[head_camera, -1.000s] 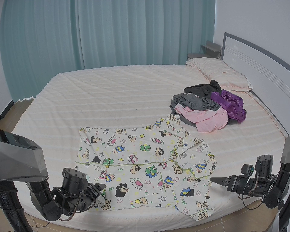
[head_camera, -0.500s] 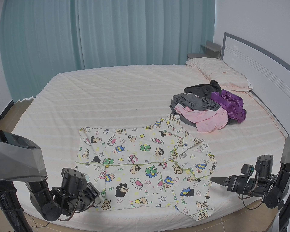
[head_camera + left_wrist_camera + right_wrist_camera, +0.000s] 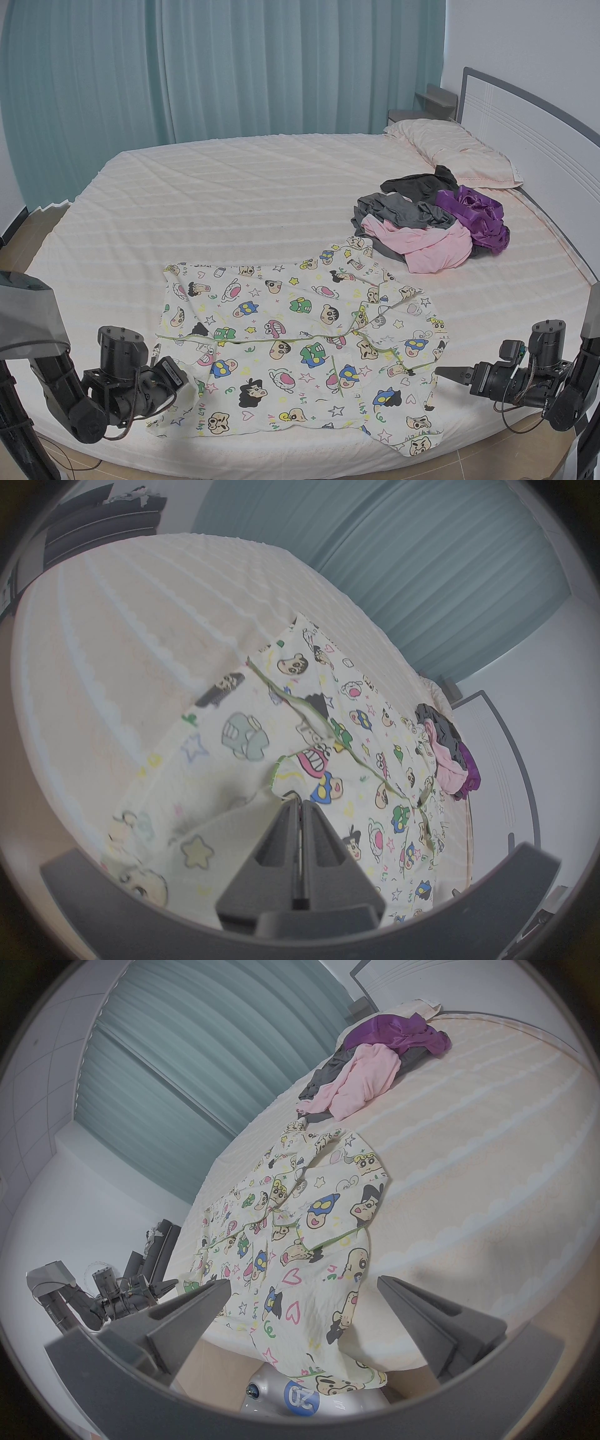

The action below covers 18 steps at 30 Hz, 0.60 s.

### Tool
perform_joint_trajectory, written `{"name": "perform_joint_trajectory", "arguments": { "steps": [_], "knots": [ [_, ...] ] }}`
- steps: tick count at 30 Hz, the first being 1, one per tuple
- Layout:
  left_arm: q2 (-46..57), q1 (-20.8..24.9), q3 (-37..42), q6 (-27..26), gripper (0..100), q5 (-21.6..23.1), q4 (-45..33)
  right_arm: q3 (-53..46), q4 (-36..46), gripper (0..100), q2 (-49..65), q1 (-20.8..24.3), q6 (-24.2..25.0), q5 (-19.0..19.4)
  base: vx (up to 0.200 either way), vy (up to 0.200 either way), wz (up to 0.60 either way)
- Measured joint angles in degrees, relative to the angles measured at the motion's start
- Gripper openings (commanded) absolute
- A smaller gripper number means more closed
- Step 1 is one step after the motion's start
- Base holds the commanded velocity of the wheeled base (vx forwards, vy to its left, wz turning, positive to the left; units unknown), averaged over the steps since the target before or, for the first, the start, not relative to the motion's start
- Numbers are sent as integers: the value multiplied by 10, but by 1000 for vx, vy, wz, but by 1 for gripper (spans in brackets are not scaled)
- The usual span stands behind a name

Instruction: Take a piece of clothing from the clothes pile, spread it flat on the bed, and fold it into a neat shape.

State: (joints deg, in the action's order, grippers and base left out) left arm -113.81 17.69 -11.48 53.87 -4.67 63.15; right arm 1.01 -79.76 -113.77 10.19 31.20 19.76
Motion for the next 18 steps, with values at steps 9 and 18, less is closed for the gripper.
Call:
{"name": "perform_joint_trajectory", "arguments": {
  "steps": [9, 18],
  "knots": [
    [0, -144, -6, -100, 0, 150, 5, 0, 0, 100, 1, 0, 1, 0, 0, 0, 0],
    [-24, -216, -43, -185, 0, 233, 13, 0, 0, 100, 0, -1, 1, 0, 0, 0, 0]
  ]
}}
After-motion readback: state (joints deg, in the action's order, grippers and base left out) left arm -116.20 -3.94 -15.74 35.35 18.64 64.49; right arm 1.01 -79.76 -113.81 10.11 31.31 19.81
